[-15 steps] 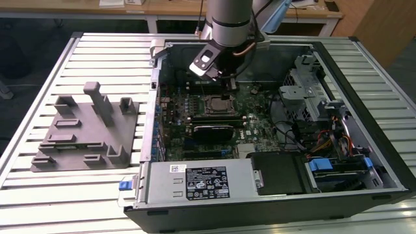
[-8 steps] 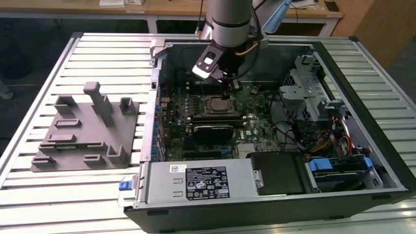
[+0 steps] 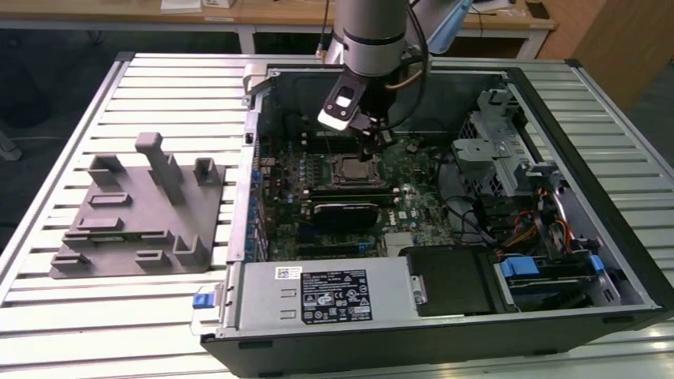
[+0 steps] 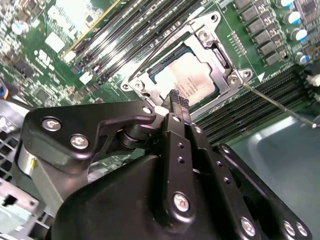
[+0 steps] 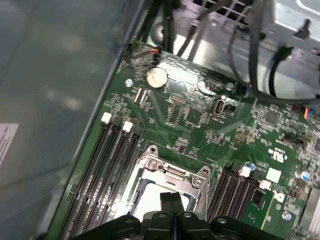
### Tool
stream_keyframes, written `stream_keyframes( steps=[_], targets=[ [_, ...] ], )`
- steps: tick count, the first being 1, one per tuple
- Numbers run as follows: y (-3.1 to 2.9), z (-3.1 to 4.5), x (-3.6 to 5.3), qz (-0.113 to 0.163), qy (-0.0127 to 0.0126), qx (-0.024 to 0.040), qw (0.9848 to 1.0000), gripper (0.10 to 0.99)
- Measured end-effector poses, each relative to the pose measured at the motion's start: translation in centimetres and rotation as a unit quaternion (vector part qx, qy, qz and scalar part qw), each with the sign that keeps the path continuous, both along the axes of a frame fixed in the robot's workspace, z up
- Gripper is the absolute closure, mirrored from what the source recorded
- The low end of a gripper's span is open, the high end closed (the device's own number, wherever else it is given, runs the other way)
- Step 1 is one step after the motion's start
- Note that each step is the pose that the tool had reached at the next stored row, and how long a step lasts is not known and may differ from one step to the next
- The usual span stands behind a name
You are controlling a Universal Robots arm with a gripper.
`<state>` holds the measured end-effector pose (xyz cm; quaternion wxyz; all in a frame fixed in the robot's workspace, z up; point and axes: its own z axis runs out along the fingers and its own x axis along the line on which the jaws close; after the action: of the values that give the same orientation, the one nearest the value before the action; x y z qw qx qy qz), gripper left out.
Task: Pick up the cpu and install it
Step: 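Close the cpu cover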
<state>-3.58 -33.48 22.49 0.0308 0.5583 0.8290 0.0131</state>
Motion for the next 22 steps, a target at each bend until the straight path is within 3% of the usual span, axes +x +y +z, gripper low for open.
stream_keyframes(
  steps=[6,12,19,20,21,22],
  targets=[
    [0.0,-0.03,0.0,0.047,0.0,-0.0005,0.9989,0.98],
    [0.0,-0.06,0.0,0.096,0.0,-0.0008,0.9954,0.98],
    [0.0,-0.1,0.0,0.154,0.0,-0.0015,0.9881,0.98],
    [0.0,-0.11,0.0,0.162,0.0,-0.0016,0.9868,0.98],
    [0.0,-0.12,0.0,0.176,0.0,-0.0018,0.9843,0.98],
    [0.0,-0.12,0.0,0.185,0.0,-0.0019,0.9828,0.98]
  ],
)
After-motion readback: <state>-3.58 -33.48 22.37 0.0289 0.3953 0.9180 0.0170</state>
